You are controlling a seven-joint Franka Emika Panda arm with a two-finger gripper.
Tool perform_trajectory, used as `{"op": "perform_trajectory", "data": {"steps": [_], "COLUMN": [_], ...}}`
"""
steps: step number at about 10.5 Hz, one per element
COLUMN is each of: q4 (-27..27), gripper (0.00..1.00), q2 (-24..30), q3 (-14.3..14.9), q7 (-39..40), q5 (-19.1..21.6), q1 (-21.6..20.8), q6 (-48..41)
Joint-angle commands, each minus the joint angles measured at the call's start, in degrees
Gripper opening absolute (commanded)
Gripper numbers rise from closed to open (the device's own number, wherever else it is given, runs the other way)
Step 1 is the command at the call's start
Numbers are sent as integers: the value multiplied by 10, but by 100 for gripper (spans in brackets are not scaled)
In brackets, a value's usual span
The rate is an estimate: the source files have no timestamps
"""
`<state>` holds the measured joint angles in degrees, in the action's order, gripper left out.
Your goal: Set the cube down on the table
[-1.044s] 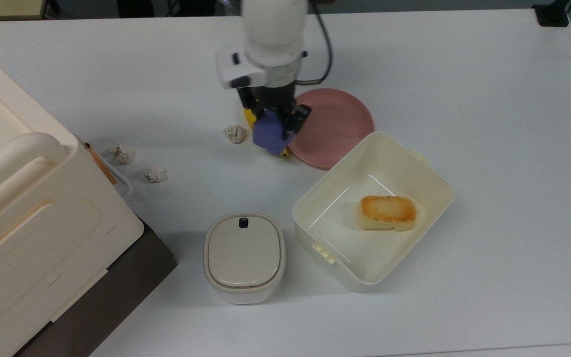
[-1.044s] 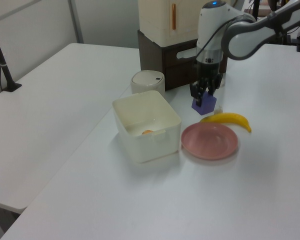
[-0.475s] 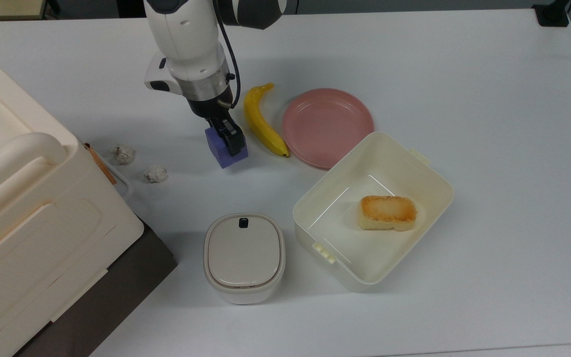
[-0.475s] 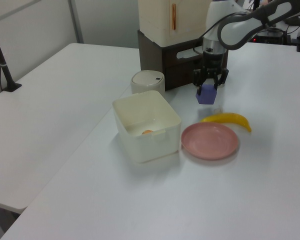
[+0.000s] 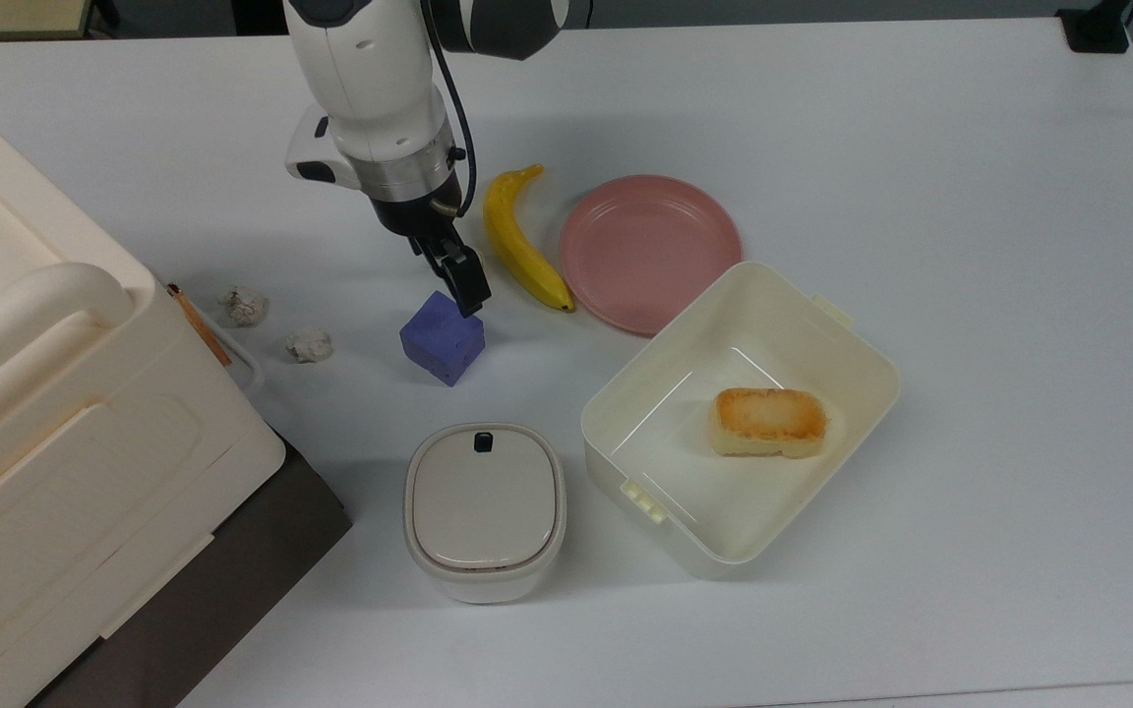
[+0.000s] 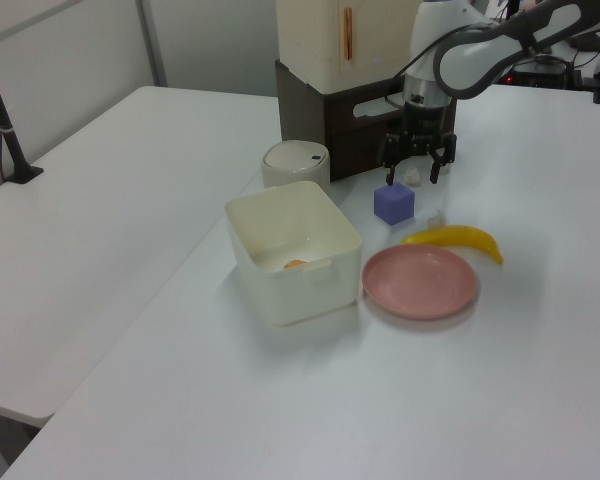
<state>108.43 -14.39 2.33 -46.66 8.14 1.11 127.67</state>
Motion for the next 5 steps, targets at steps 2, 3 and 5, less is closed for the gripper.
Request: {"op": "perform_trajectory", "data": {"steps": [2,3,5], "q4": [-64,-108,-202], "gripper": [100,100,100], "q2": [39,61,88], "q3": [12,19,70], "q7": [84,143,265], "q5": [5,6,5], "q1": [5,15,21], "q6": [-139,-228,-380]}}
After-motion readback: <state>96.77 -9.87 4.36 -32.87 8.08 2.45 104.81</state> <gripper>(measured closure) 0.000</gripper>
